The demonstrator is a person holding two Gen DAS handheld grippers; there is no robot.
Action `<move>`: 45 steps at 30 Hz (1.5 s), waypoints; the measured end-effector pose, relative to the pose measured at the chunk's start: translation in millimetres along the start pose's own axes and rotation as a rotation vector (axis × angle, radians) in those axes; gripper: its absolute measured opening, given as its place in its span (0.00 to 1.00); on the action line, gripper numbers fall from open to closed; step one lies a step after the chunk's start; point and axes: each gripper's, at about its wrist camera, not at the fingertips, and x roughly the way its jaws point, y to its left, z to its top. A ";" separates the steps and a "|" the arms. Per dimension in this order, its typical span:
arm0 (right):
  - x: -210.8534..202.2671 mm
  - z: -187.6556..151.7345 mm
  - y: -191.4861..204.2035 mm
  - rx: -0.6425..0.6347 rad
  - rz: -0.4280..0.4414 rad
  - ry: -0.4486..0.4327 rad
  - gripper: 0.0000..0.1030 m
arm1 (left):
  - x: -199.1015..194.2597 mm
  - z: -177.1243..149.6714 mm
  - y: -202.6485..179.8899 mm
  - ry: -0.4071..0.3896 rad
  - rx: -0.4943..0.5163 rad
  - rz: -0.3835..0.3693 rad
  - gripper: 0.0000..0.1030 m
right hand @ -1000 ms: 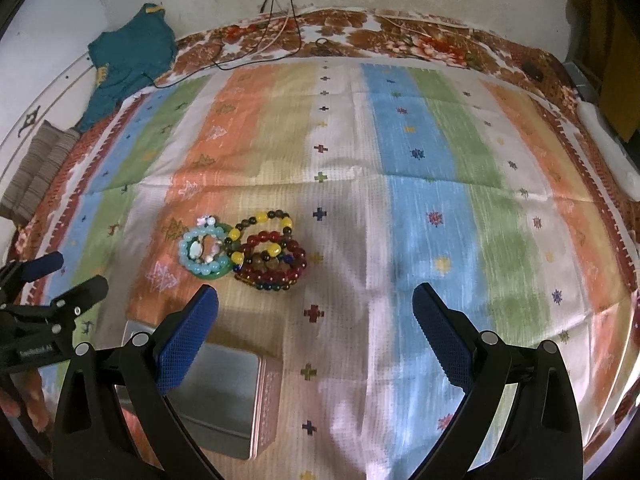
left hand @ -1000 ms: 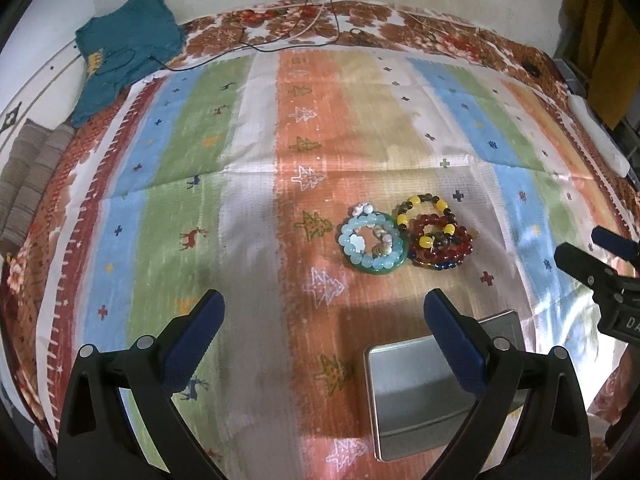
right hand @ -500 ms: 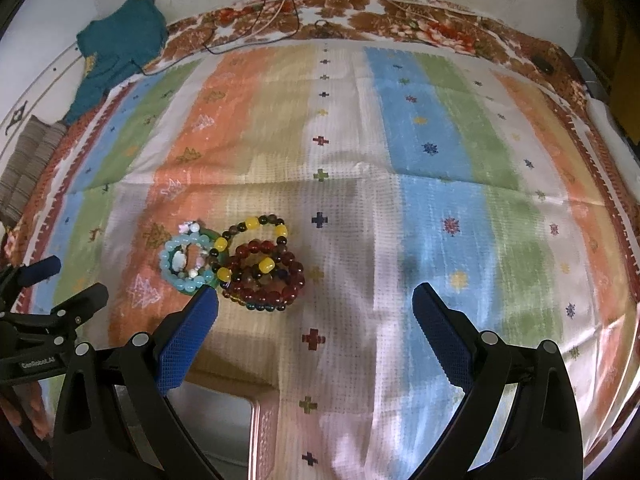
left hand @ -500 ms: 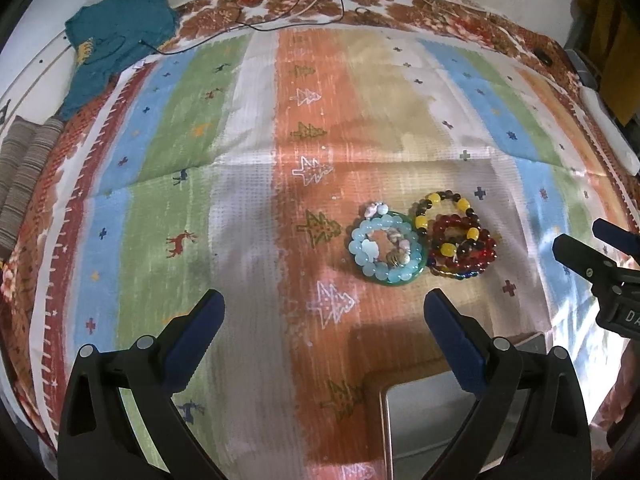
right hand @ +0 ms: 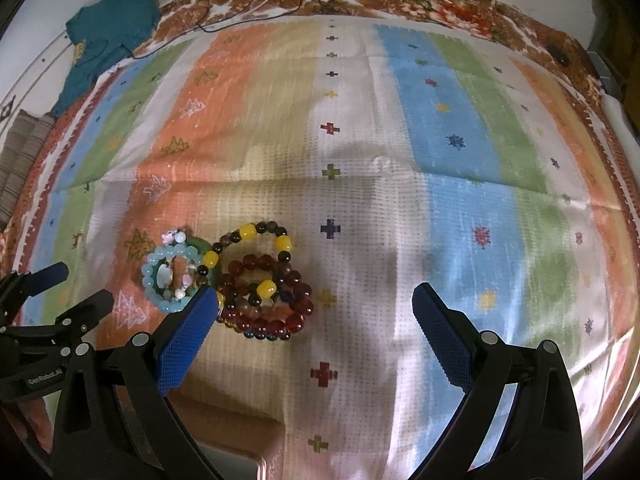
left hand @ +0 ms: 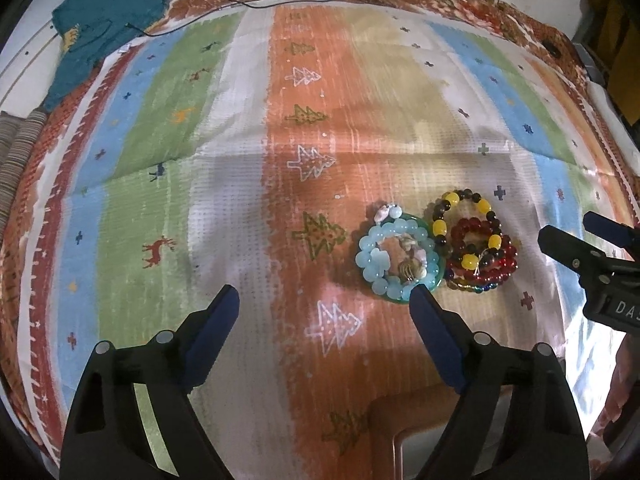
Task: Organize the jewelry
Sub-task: 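Lower both tools over the bracelet pile next to the tin, then grasp the light blue bead bracelet with left tool while right tool grasps yellow-black bracelet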
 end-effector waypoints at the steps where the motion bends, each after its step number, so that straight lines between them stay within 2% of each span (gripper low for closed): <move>1: 1.6 0.3 0.3 -0.002 0.000 0.003 0.96 | 2.5 1.0 0.0 0.004 -0.001 -0.002 0.82; 7: 18.8 9.0 7.4 -0.013 -0.013 0.028 0.95 | 21.0 6.5 -2.3 0.035 0.007 -0.007 0.75; 9: 23.6 11.0 8.0 -0.020 -0.022 0.035 0.95 | 26.0 8.3 -3.1 0.046 0.012 -0.011 0.68; 10: 26.7 12.2 8.6 -0.022 -0.025 0.040 0.91 | 28.7 9.4 -4.1 0.052 0.018 -0.012 0.65; 12: 33.1 14.1 8.4 -0.020 -0.024 0.061 0.77 | 32.6 12.3 -5.0 0.054 0.021 -0.014 0.64; 16: 43.7 17.9 10.4 -0.019 -0.018 0.078 0.77 | 38.8 19.1 -5.9 0.055 0.021 -0.026 0.64; 19: 50.6 21.2 12.8 -0.026 -0.012 0.086 0.76 | 44.0 22.2 -8.7 0.059 0.033 -0.029 0.61; 22: 58.9 23.6 15.5 -0.032 -0.004 0.104 0.65 | 50.1 23.1 -12.2 0.072 0.056 -0.018 0.59; 27: 67.7 27.5 17.9 -0.034 0.005 0.118 0.48 | 56.3 24.5 -10.3 0.080 0.053 -0.034 0.43; 28: 68.4 28.3 18.7 -0.035 0.013 0.118 0.46 | 56.8 25.2 -10.0 0.082 0.051 -0.037 0.36; 29: 68.6 29.4 20.3 -0.039 0.023 0.117 0.40 | 56.7 25.4 -10.1 0.081 0.050 -0.040 0.28; 32: 66.8 31.0 22.7 -0.044 0.018 0.109 0.16 | 55.0 25.2 -11.9 0.081 0.048 -0.060 0.14; 39: 70.9 26.3 23.2 -0.061 0.036 0.111 0.12 | 49.5 23.7 -17.5 0.073 0.062 -0.037 0.11; 45: 48.3 22.0 17.4 -0.064 0.036 0.063 0.12 | 29.0 23.7 -20.8 0.030 0.070 -0.038 0.11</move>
